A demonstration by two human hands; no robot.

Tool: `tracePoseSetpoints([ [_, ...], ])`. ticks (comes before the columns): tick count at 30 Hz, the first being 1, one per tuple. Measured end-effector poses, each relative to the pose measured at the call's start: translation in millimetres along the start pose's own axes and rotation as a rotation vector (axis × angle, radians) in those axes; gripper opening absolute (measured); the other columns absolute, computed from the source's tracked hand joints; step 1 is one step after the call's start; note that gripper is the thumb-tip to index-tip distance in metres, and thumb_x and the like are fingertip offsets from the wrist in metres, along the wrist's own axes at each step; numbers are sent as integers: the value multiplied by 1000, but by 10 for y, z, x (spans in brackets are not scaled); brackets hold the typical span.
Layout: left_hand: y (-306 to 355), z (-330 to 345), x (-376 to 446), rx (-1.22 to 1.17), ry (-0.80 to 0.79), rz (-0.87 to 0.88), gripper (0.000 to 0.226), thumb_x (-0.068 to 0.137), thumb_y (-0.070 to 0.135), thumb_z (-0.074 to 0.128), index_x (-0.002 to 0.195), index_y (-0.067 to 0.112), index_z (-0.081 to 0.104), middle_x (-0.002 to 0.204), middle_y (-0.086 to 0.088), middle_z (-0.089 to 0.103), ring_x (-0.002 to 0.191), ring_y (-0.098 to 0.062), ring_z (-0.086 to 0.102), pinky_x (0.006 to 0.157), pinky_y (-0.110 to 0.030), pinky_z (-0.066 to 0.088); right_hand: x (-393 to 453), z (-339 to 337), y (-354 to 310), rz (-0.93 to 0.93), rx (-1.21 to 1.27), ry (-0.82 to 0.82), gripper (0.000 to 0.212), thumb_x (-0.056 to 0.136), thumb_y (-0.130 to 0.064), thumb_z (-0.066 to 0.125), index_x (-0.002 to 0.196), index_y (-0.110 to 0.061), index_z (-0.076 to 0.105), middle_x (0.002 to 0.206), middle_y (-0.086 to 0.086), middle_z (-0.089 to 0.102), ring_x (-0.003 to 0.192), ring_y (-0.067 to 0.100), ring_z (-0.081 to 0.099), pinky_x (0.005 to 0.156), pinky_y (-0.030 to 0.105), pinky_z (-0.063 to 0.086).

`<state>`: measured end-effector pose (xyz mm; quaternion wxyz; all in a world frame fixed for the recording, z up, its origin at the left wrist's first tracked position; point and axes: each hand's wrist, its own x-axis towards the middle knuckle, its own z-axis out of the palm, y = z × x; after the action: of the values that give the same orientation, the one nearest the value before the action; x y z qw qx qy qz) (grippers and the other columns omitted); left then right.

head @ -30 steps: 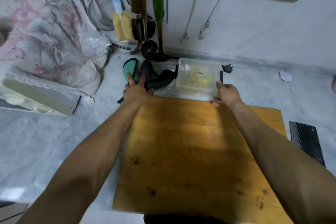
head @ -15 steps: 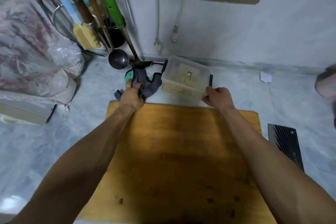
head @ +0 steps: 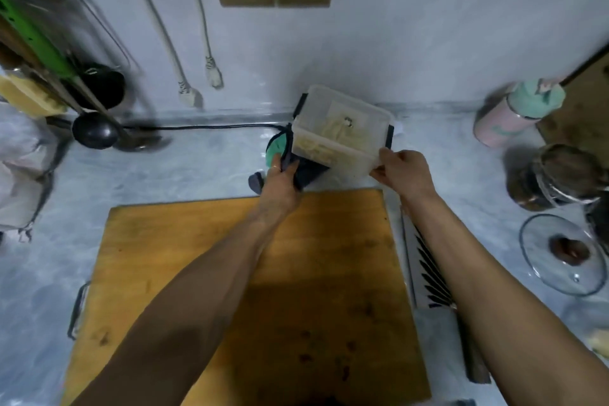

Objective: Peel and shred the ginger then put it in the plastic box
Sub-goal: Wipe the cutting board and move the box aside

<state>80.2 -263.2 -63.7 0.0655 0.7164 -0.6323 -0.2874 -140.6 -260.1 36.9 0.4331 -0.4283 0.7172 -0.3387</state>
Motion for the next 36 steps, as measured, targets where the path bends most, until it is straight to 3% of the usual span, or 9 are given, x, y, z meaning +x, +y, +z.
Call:
tracePoseSetpoints([
  [7,-81,-395,-287,-239,265,94,52,90,5,57,140,16,53,153,-23,34,147,-30,22,122,-32,1,-64,-99,-30,-21,63,2,45,97,-20,56,54,-9,54,65,11,66,75,29,69,72,37,54],
  [11,-200,-758,-621,-821,408,-76,20,100,18,54,117,22,65,130,-1,61,121,-15,55,105,-22,43,-166,185,-133,-72,-5,-90,36,99,-25,55,68,-9,62,72,7,69,76,25,69,76,39,55],
  [16,-376,-993,-793,-1126,268,-239,57,93,63,49,139,29,51,129,7,62,112,-11,63,98,-39,52,-338,771,-286,-133,-95,-237,38,101,-31,53,96,5,65,88,18,70,82,32,67,75,41,55],
  [20,-620,-990,-806,-1332,406,-422,44,88,48,68,124,24,61,109,7,66,96,-15,66,88,-33,56,-382,1188,-389,-228,-131,-324,48,101,-36,52,74,3,56,74,23,63,69,35,62,67,41,51],
  [23,-911,-1021,-775,-1576,460,-521,54,89,38,72,135,18,54,121,-1,63,91,-16,66,77,-28,58,-253,1371,-393,-351,-296,-330,46,101,-38,48,75,-1,54,70,15,59,68,26,60,67,40,46],
  [25,-1085,-1024,-763,-1594,496,-567,59,91,34,70,142,17,47,128,-7,62,97,-20,68,74,-26,59,-155,1471,-332,-460,-535,-344,31,102,-36,50,108,-7,60,104,15,62,98,28,61,82,37,46],
  [28,-1262,-1043,-716,-1590,493,-616,62,92,32,69,145,15,42,132,-10,57,101,-24,66,77,-29,60,-40,1639,-175,-409,-868,-482,72,99,-51,50,158,-27,17,164,16,7,147,48,10,113,61,27],
  [32,-1354,-1077,-591,-1590,467,-651,53,94,28,67,141,13,47,129,-7,60,103,-22,65,78,-30,60,-18,1832,10,-300,-896,-536,93,85,-77,49,157,-40,5,166,8,-7,148,49,-4,112,69,16],
  [36,-1395,-1054,-407,-1356,421,-671,46,91,28,71,131,8,57,119,-1,65,98,-20,66,84,-33,58,55,1916,118,-327,-985,-355,67,95,-51,56,150,-29,24,160,16,11,144,46,16,108,62,32],
])
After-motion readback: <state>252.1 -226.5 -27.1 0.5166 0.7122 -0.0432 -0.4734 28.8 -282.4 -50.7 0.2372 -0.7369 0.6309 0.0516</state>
